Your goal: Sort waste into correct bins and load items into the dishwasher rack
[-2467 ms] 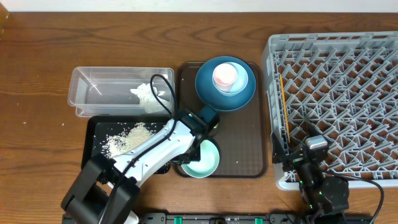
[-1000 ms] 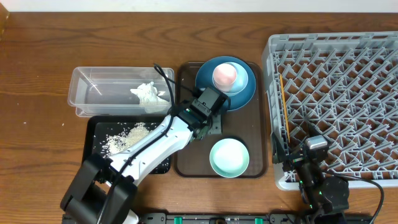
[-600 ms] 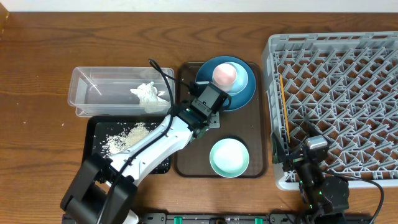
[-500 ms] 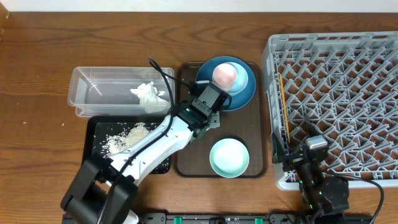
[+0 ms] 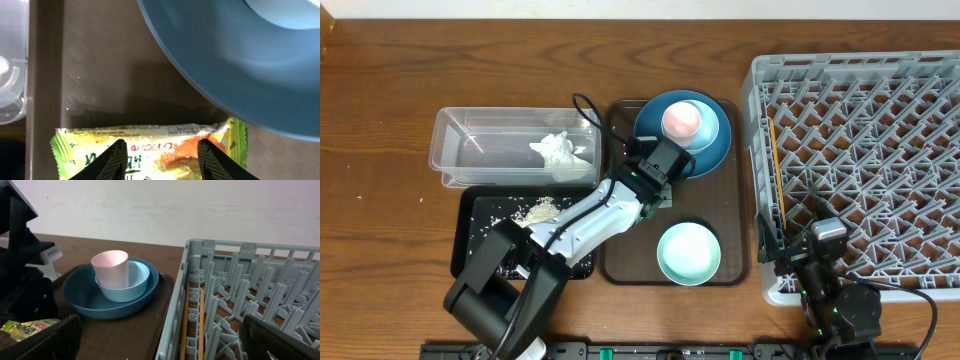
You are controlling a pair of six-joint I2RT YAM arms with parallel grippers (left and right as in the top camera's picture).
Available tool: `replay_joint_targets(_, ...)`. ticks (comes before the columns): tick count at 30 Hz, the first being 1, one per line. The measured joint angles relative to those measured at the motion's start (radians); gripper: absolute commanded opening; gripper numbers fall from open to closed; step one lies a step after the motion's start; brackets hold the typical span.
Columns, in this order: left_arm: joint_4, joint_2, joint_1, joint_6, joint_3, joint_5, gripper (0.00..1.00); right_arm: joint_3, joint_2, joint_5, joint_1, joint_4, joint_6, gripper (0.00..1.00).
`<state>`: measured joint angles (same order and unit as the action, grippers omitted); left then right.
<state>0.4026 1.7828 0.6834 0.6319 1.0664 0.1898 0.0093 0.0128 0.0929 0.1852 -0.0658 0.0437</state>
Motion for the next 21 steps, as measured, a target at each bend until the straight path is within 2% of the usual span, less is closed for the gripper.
replay_joint_targets(21,0.024,0.014,0.0,-0.001,-0.003,0.047,0.48,0.0,0.0,0.0,0.0,0.0,0.0,0.99)
